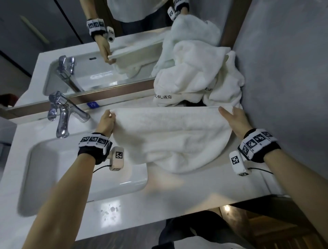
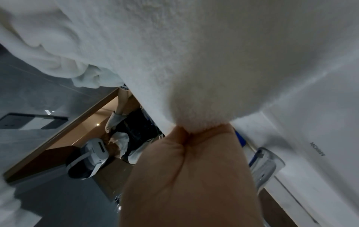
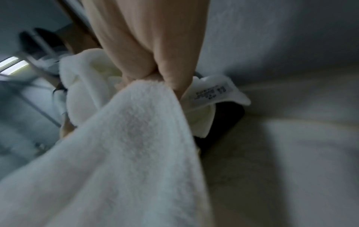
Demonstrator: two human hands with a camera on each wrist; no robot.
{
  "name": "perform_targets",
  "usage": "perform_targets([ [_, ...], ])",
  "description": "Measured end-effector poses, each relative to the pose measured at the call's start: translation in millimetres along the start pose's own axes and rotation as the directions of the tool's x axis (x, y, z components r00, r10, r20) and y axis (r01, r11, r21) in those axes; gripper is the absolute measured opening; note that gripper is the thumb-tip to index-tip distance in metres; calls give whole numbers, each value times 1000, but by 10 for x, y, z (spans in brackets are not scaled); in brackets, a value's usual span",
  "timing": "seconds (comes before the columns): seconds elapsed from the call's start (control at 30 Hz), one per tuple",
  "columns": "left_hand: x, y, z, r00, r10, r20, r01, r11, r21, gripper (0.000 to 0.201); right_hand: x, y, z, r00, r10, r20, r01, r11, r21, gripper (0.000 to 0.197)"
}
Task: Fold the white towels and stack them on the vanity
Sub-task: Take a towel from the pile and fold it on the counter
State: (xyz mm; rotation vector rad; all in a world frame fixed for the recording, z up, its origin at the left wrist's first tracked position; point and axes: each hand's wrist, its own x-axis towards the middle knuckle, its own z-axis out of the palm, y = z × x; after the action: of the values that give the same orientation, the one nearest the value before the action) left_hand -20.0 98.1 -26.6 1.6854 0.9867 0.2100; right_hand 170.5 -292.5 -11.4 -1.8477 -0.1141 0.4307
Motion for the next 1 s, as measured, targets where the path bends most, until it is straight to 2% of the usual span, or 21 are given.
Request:
perform_targets([
  [0.1, -152, 5, -22, 999, 41, -10, -41, 999, -6, 27, -90, -46, -107, 987, -137, -86, 113, 965, -237, 45],
  [0.2, -354, 16, 6, 998, 56, -1, -56, 995, -88, 29, -166, -111, -259, 957, -238, -164, 151, 895, -420, 50],
  [0.3, -561, 65, 61, 997, 78, 10, -77, 989, -124, 30, -242, -148, -379, 940, -274, -205, 154, 874, -460, 47],
  [0.43, -801, 115, 122, 989, 134, -63, -137, 989, -49, 31, -282, -186, -460, 929, -315, -194, 170, 830, -532, 51],
  [0.53, -1036, 109, 153, 972, 221, -84, -223, 975, -17, 27, -328, -228, -522, 929, -322, -181, 183, 827, -532, 52],
  [0.6, -1211, 140, 164, 957, 267, -113, -273, 961, -39, 16, -364, -271, -557, 929, -317, -193, 179, 838, -515, 51],
  [0.67, -1369, 223, 167, 942, 293, -167, -309, 948, -80, 10, -406, -334, -580, 926, -299, -231, 161, 865, -475, 51],
  [0.8, -1723, 566, 152, 898, 334, -287, -378, 920, -109, 12, -472, -567, -667, 905, -269, -329, 138, 918, -372, 60],
  [0.9, -2008, 855, 90, 853, 380, -357, -442, 890, -111, 17, -498, -818, -846, 846, -362, -390, 236, 912, -335, 62],
  [0.97, -2167, 968, 40, 845, 379, -378, -455, 880, -135, 19, -525, -948, -970, 794, -450, -409, 309, 878, -366, 62],
  [1.0, -2228, 990, 22, 847, 369, -383, -452, 879, -154, 20, -542, -988, -1017, 784, -477, -396, 338, 864, -372, 62],
])
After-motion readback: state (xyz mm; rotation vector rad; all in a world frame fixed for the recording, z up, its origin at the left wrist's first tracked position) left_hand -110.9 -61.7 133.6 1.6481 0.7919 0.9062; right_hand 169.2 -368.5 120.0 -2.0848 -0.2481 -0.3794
